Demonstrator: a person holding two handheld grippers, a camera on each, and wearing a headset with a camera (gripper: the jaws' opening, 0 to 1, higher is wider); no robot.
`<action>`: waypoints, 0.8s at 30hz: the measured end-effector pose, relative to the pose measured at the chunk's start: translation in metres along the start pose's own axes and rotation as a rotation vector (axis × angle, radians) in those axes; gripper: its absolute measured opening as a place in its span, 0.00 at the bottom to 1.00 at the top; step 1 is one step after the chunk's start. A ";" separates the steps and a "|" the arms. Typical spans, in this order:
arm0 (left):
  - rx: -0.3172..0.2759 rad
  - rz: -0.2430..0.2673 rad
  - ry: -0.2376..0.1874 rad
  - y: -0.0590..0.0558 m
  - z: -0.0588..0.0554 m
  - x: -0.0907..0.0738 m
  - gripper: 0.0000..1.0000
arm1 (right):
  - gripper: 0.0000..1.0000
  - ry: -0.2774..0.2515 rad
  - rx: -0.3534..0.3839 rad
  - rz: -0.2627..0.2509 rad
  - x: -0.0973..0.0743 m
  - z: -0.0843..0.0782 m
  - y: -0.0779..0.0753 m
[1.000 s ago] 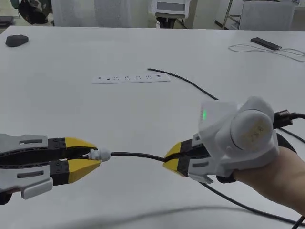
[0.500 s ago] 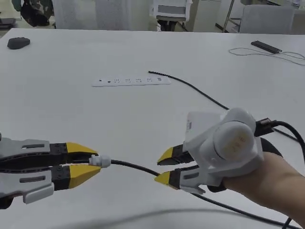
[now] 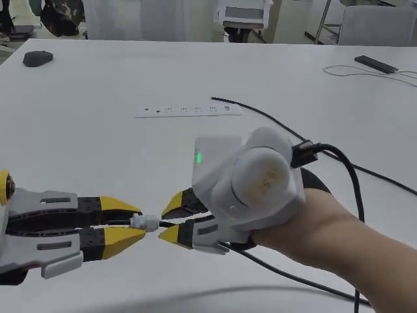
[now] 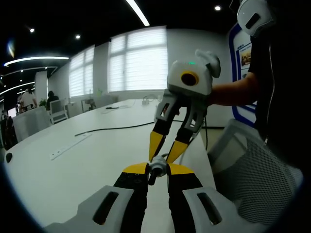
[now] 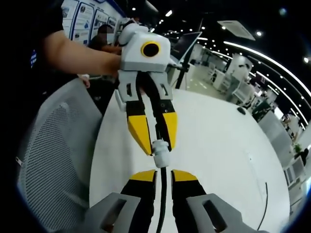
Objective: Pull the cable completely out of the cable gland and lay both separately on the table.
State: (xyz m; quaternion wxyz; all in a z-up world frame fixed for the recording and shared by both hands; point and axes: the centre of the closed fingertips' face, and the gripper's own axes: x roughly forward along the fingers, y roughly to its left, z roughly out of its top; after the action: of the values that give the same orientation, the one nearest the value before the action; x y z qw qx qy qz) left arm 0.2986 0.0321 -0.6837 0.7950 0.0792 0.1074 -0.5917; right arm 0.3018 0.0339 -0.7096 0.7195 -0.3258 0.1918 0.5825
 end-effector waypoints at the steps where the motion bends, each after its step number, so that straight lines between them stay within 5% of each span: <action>1: -0.005 -0.001 0.003 0.000 -0.001 0.000 0.14 | 0.04 0.003 -0.010 0.007 0.000 0.000 0.001; 14: -0.006 0.026 0.000 -0.002 -0.004 -0.012 0.14 | 0.00 0.018 -0.021 0.028 0.004 -0.002 0.004; 24: -0.012 0.126 -0.027 0.000 -0.004 -0.052 0.14 | 0.00 0.011 -0.016 0.052 0.008 0.001 0.008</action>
State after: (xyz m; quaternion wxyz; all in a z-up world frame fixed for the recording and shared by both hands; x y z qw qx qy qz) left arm 0.2840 0.0815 -0.6739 0.8325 0.0730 0.0948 -0.5409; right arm 0.2960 0.0409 -0.7161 0.7005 -0.3296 0.1996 0.6007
